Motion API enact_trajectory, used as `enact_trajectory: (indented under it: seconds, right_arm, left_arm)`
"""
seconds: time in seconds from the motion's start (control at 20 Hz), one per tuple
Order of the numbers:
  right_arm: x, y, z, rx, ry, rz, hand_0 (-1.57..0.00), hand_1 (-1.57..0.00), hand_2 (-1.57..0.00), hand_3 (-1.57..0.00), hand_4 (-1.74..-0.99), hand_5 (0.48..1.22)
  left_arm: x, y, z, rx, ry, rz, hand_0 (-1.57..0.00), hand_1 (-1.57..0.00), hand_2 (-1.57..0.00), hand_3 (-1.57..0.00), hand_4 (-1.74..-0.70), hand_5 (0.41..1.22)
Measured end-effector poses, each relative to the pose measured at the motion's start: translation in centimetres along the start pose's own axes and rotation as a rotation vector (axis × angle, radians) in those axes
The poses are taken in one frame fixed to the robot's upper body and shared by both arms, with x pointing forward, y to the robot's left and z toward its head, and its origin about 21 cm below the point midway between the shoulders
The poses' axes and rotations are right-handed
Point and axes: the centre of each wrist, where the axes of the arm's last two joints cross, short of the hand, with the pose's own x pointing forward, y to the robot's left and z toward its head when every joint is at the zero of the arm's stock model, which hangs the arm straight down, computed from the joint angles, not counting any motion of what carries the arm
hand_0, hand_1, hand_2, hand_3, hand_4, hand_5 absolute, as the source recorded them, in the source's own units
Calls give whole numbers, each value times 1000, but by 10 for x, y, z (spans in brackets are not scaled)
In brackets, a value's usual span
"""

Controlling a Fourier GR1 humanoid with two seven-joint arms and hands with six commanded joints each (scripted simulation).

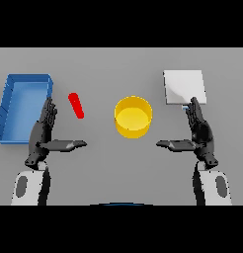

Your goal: Pick up the red beaker and tilt it to pour out 1 green nut into yellow bowl. Pick up the yellow bowl and place it on the metallic measuring scale.

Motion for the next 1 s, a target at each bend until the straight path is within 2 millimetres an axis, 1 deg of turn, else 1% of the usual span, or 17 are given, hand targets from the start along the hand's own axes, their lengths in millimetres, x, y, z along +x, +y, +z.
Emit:
enact_trajectory:
  seconds: [0.25,0.3,0.35,0.4,0.45,0.5,0.55,0.6,0.7,0.75,0.8,0.9,0.95,1.0]
  right_arm:
    - [0,-5,3,-3,-4,1,1,1,1,1,-1071,578]
    - [0,-3,4,0,-6,-4,1,1,1,1,-1071,578]
    - [4,-11,11,4,-95,155,1,1,1,1,-1072,577]
    - [6,-10,19,20,-141,237,1,1,1,1,-1066,576]
    - [6,-4,25,34,-153,290,1,1,1,1,-1064,577]
    - [11,-3,27,32,-166,322,1,1,1,1,-1071,581]
    - [10,2,29,37,-160,330,1,1,1,1,-1084,585]
    - [10,1,31,36,-162,339,1,1,1,1,-1103,592]
    - [16,1,30,52,-156,313,1,1,1,1,-1131,607]
    - [16,-4,29,56,-150,315,1,1,1,1,-1147,614]
    - [16,-4,26,68,-144,304,1,1,1,1,-1163,624]
    - [17,-4,27,91,-156,278,1,1,1,1,-1189,626]
    - [19,-3,26,89,-165,261,1,1,1,1,-1197,627]
    - [15,-4,28,88,-151,255,1,1,1,1,-1209,627]
  left_arm:
    - [-1,2,9,1,-9,0,1,1,1,1,-1141,660]
    - [-4,4,14,-1,-11,0,1,1,1,1,-1141,660]
    - [3,4,25,-38,-67,-82,1,1,1,1,-1143,660]
    - [9,2,34,-66,-89,-129,1,1,1,1,-1144,660]
    - [16,2,39,-78,-92,-157,1,1,1,1,-1142,662]
    - [20,0,42,-86,-82,-178,1,1,1,1,-1138,660]
    - [25,-1,42,-91,-71,-192,1,1,1,1,-1136,657]
    - [27,1,46,-96,-63,-191,1,1,1,1,-1138,655]
    - [26,2,45,-105,-13,-202,1,1,1,1,-1137,650]
    - [24,-2,41,-108,12,-200,1,1,1,1,-1137,649]
    - [24,-5,38,-114,7,-198,1,1,1,1,-1136,648]
    - [16,-8,24,-115,48,-213,1,1,1,1,-1145,643]
    - [14,-7,16,-116,60,-207,1,1,1,1,-1158,645]
    - [9,-1,13,-114,67,-208,1,1,1,1,-1169,648]
